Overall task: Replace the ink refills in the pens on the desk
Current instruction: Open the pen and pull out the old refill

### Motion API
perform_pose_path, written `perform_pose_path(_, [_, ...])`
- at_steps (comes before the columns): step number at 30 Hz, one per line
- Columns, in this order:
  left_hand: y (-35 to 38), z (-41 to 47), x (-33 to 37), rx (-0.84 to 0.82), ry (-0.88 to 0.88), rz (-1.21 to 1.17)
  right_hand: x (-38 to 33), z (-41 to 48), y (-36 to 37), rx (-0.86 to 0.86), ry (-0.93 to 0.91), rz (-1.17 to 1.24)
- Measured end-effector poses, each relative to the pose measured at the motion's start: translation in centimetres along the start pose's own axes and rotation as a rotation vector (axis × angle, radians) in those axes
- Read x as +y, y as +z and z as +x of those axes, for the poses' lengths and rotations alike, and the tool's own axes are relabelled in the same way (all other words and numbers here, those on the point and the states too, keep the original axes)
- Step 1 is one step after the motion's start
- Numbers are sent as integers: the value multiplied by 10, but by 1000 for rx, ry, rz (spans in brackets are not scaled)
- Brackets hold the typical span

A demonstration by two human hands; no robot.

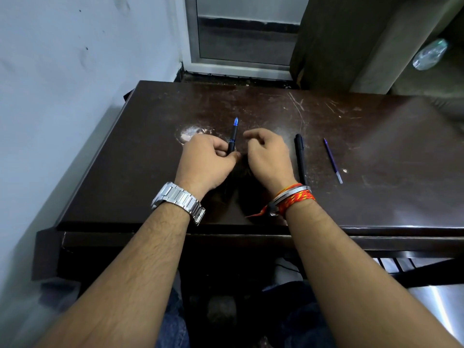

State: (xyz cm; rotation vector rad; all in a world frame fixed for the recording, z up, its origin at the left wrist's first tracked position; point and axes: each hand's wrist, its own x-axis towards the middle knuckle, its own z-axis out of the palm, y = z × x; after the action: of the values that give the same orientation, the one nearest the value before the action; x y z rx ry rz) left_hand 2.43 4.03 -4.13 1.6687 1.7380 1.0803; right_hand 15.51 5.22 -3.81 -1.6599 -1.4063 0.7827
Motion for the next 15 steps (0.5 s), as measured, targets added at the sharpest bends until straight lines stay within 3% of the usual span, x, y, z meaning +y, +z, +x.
perform_pose_path(3, [-1, 0, 0, -13, 43, 36, -3, -1, 4, -56, 60, 295])
perform_pose_path(8, [1, -2, 1, -39, 68, 25, 1, -2, 7, -50, 11, 396])
perform_pose_path(15, [1, -2, 0, -135, 75, 5, -10, 0, 3, -55, 135, 697])
